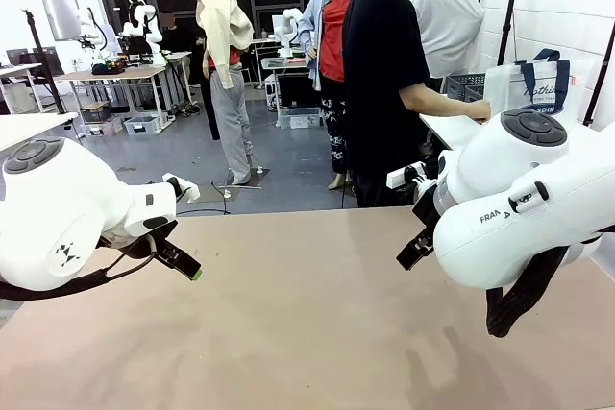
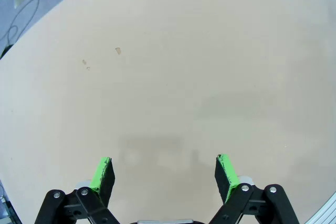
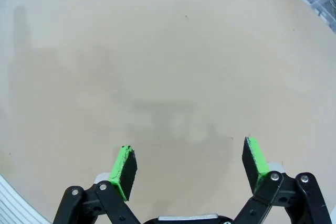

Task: Transfer purchased items from the store into the shopping bag.
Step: Open the Reusable shopping bag in the center of the table.

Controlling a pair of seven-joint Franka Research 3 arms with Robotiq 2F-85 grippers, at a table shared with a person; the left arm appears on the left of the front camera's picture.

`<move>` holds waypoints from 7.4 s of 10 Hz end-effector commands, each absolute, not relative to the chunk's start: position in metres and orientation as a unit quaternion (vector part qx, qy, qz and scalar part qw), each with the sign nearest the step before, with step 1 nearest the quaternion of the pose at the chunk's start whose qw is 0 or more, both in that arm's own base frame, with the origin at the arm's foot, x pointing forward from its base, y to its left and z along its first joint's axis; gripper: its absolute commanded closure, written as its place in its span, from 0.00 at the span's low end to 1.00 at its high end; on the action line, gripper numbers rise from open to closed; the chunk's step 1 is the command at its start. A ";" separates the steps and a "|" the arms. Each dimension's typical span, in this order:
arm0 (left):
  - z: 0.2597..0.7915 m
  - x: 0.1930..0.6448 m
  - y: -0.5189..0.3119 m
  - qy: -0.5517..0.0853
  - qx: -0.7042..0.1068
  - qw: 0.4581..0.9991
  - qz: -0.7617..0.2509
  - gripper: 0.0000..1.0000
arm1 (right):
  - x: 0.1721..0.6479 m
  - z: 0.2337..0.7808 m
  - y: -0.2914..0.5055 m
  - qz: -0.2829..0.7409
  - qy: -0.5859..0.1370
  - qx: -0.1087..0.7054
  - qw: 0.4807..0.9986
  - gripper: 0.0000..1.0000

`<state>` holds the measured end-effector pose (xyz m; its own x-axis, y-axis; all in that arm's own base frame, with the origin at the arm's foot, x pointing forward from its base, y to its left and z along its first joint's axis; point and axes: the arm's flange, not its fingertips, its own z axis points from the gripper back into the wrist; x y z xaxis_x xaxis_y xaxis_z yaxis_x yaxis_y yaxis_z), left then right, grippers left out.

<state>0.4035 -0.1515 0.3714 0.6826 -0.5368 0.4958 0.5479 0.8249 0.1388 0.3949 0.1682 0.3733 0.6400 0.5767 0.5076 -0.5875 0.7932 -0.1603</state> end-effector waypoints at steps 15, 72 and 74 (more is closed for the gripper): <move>0.371 0.404 -0.151 -0.267 -0.010 0.917 -0.295 0.00 | 0.395 0.373 0.168 0.321 -0.277 0.010 0.906 0.00; 0.566 0.430 -0.284 -0.217 -0.181 0.897 -0.341 0.00 | 0.491 0.587 0.294 0.070 -0.176 0.108 0.976 0.00; 0.564 0.430 -0.287 -0.214 -0.193 0.894 -0.343 0.00 | 0.490 0.579 0.296 0.080 -0.162 0.112 0.977 0.00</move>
